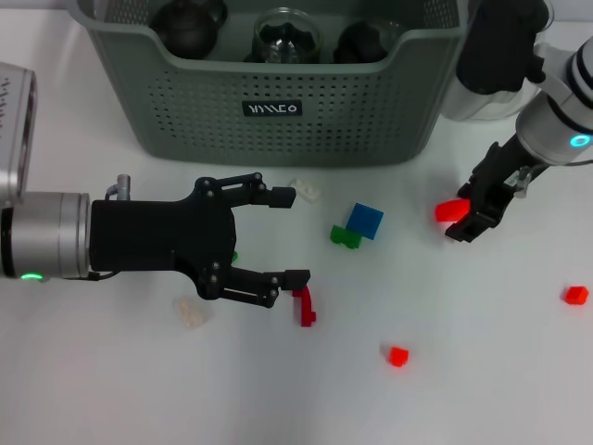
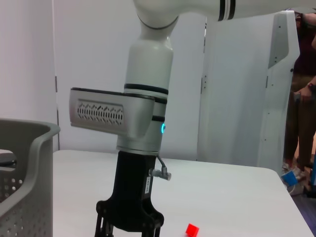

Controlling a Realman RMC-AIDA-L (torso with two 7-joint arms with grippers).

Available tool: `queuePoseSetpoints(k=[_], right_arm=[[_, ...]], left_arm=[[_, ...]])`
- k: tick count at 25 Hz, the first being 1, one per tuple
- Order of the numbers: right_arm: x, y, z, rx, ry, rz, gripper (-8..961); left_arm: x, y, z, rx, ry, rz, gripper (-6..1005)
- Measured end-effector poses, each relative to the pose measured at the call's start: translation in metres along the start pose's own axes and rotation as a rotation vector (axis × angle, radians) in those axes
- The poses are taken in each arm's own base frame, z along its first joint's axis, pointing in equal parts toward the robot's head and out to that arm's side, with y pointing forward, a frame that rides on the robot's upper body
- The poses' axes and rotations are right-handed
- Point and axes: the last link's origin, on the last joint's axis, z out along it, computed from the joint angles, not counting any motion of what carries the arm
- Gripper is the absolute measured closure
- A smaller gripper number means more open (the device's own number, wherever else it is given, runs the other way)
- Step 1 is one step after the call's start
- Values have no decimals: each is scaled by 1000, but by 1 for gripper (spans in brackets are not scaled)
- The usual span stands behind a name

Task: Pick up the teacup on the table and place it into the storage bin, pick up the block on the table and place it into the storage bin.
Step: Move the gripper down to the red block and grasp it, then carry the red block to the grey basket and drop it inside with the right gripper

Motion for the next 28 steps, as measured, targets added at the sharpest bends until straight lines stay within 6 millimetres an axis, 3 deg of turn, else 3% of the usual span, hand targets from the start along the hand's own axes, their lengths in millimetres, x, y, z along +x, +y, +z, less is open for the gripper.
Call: queuePoseSetpoints(k=[2, 5, 10, 16, 22, 24, 26, 27, 28], right_arm=[[-1, 0, 0, 1, -1, 2, 169], [-1, -1, -1, 5, -3, 12, 394], [-1, -2, -3, 11, 2, 17, 614], [-3, -1, -3, 9, 11, 3, 756], [-8, 3, -23, -25, -27, -6, 757], [-12, 12, -44, -89, -83, -21, 757], [-13, 15, -53, -111, -109, -27, 757], [-16, 18, -70, -149, -165, -39, 757], [-16, 18, -70, -149, -165, -39, 757]], left_arm=[[0, 0, 0, 1, 1, 0, 80], [0, -1, -2, 15, 6, -3, 80], [0, -2, -4, 25, 10, -5, 81], [-1, -1, -5, 26, 10, -10, 81], [0, -1, -7, 29, 19, -14, 81], [-1, 0, -7, 29, 20, -15, 82], [-1, 0, -8, 30, 19, -15, 82], [-2, 0, -8, 31, 18, -15, 82], [-2, 0, -8, 31, 16, -15, 82]])
